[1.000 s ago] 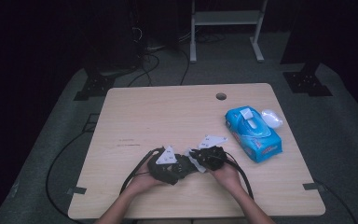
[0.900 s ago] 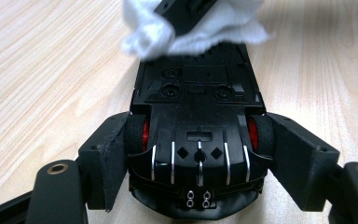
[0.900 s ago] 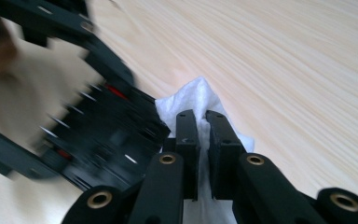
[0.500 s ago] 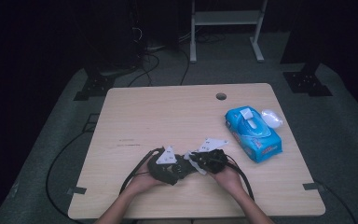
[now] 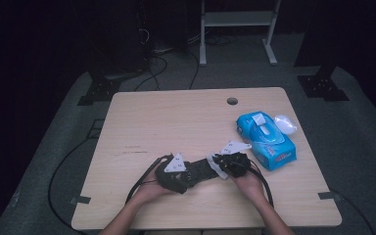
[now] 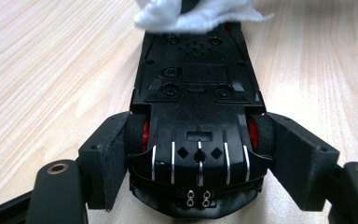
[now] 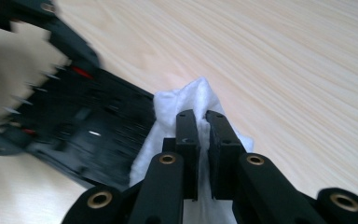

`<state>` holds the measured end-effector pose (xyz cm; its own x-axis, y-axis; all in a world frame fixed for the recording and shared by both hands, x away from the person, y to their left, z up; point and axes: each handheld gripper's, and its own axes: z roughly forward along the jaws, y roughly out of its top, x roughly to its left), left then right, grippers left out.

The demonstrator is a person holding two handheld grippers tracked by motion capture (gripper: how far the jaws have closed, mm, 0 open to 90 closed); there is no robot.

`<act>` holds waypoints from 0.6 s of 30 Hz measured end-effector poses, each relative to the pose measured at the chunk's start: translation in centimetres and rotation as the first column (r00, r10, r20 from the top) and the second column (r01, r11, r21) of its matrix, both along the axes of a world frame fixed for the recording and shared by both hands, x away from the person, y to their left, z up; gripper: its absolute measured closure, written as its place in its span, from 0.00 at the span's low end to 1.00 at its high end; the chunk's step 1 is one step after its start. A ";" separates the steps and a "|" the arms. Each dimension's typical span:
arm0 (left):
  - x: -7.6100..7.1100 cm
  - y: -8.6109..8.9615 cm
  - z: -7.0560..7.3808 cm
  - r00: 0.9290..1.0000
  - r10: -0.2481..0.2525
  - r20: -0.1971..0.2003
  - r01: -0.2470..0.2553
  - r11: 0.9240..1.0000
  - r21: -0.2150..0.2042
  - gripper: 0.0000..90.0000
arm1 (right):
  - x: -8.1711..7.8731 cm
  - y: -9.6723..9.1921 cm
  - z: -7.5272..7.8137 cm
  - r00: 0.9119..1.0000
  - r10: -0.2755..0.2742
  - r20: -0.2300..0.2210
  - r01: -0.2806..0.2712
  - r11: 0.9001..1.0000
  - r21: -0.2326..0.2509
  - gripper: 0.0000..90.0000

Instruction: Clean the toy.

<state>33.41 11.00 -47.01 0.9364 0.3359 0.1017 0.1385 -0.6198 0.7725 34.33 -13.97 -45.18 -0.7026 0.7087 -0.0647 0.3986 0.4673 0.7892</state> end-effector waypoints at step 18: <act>0.0 0.0 0.0 1.000 -0.001 -0.005 0.001 1.000 0.007 0.29 | 0.1 -1.6 -0.2 0.999 -0.027 -0.044 0.028 0.999 0.030 0.93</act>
<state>33.45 10.97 -46.99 0.9372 0.3344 0.0995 0.1415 -0.6251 0.7676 34.39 -15.61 -45.36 -0.6845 0.7289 -0.0125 0.4456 0.4318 0.7842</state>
